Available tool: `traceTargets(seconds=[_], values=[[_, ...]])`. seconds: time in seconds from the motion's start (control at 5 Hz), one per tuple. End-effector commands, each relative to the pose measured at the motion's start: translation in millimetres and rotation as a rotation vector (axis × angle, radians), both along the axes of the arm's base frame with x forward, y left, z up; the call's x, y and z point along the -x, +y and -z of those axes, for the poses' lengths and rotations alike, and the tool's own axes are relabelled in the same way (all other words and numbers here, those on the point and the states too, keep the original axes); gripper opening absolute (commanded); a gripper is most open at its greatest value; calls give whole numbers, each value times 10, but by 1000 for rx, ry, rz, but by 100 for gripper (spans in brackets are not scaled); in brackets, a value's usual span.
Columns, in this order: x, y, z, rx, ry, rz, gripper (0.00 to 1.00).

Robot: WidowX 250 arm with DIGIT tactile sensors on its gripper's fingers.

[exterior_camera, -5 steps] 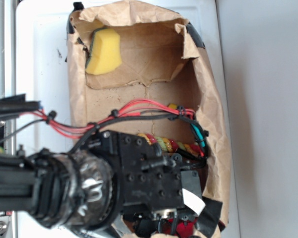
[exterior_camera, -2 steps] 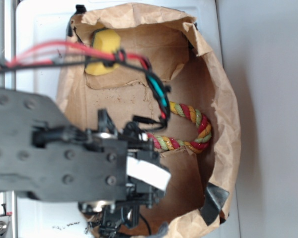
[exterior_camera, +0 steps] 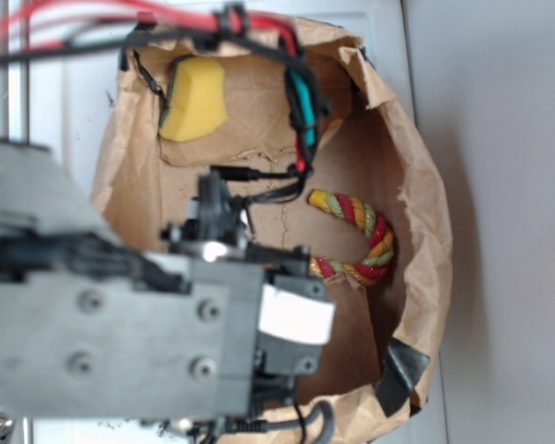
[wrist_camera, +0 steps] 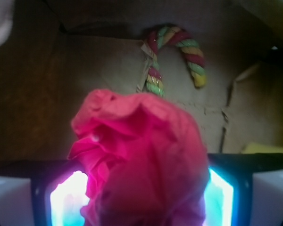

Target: Grab the red paper.

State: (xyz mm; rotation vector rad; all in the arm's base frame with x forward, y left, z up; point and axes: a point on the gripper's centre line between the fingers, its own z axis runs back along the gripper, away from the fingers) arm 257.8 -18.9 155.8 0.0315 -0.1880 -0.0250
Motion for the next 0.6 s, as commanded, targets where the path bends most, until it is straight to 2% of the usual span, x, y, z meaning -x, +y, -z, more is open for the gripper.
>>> traceTargets(seconds=[0.0, 0.2, 0.4], values=[[68, 346, -521, -100, -94, -246, 0], [62, 427, -533, -91, -108, -274, 0], [7, 443, -529, -68, -94, -281, 0]])
